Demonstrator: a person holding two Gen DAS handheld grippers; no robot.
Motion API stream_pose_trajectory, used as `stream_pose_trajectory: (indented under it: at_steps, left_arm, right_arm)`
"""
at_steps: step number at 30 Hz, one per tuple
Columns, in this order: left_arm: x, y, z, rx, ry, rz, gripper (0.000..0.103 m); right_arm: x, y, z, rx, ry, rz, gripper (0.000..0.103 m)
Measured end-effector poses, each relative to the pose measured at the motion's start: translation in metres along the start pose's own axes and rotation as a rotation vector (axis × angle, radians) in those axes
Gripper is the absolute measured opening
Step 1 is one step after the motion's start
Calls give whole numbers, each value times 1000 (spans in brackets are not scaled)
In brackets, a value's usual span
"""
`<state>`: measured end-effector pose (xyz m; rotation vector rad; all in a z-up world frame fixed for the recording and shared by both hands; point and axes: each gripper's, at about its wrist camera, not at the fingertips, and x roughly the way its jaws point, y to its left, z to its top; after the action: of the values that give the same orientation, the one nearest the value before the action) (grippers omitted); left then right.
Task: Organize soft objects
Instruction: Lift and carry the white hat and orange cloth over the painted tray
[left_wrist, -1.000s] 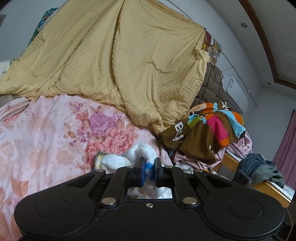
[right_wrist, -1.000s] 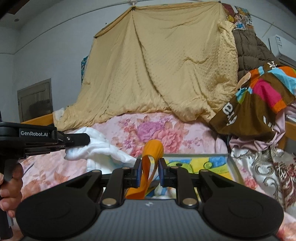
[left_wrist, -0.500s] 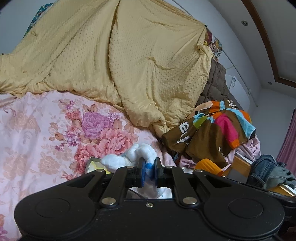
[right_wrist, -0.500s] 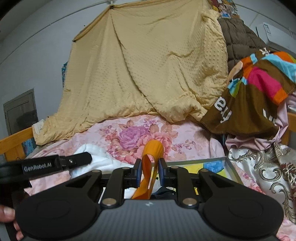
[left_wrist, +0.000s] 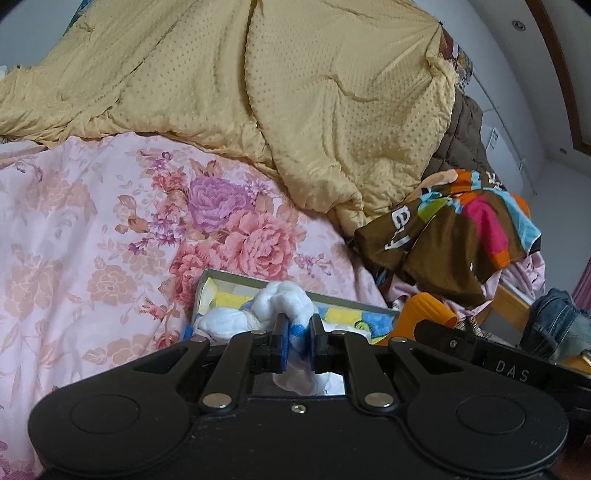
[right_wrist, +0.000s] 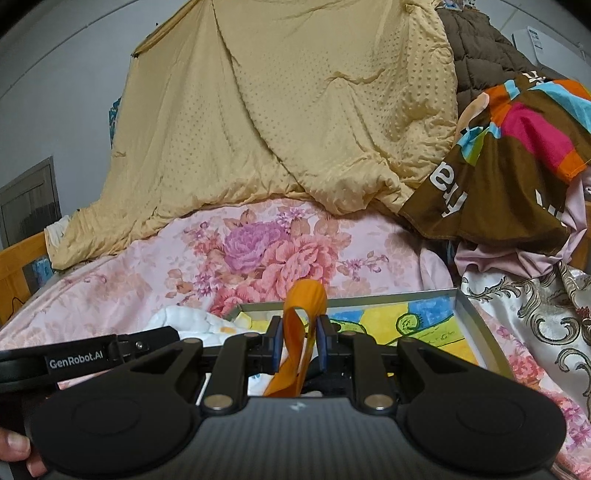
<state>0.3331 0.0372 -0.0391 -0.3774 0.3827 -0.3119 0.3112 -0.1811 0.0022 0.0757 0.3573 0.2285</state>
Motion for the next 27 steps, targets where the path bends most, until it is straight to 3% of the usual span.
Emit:
stream_pose_trajectory:
  at_steps: [13, 27]
  left_arm:
    - [17, -2, -14, 53, 105, 36, 15]
    - [22, -6, -17, 69, 141, 51, 20]
  right_arm:
    - [15, -2, -4, -13, 59, -38, 25]
    - [19, -7, -7, -6, 91, -57, 32]
